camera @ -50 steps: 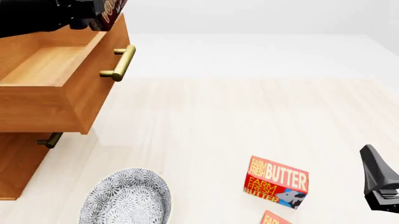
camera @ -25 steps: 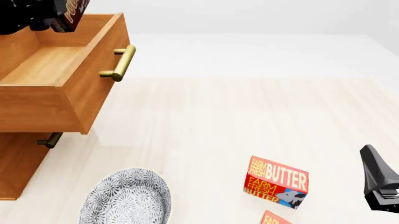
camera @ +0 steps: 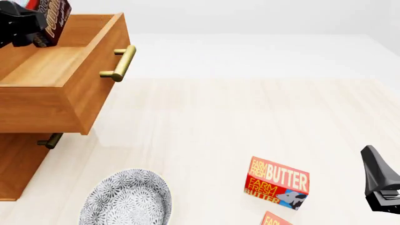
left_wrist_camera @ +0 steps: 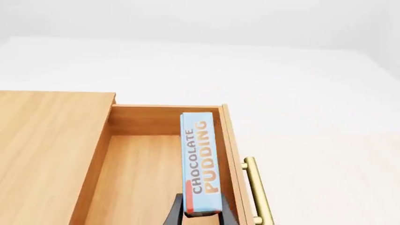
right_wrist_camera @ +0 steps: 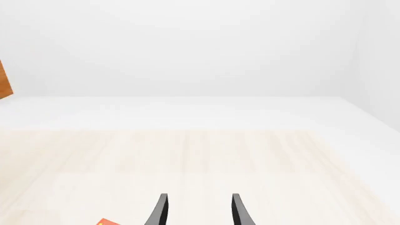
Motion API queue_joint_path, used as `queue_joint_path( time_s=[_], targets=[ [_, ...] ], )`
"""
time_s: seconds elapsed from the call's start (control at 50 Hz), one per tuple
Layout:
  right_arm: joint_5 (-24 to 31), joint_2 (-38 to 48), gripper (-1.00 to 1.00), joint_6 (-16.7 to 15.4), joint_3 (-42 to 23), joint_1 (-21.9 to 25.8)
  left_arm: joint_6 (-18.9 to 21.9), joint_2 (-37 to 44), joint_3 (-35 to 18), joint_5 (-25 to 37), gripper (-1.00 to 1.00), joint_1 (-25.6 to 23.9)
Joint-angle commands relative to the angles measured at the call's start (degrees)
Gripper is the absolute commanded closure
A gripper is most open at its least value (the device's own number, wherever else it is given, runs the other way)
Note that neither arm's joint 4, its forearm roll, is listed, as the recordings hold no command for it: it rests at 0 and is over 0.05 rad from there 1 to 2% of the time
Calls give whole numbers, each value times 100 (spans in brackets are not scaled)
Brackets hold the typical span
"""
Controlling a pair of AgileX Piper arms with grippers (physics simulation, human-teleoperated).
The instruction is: Put the chocolate pudding in the top drawer of the cabinet and close it.
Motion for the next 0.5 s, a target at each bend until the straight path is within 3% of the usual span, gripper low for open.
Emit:
queue_joint_path(
  time_s=[0.02,0.5],
  targets=[
    [0,0,-100,-1,0,0,-17,-13,212,-90,100,183],
    [0,1,-100,1,0,1,-75,208,428,-303,100,565]
  ],
)
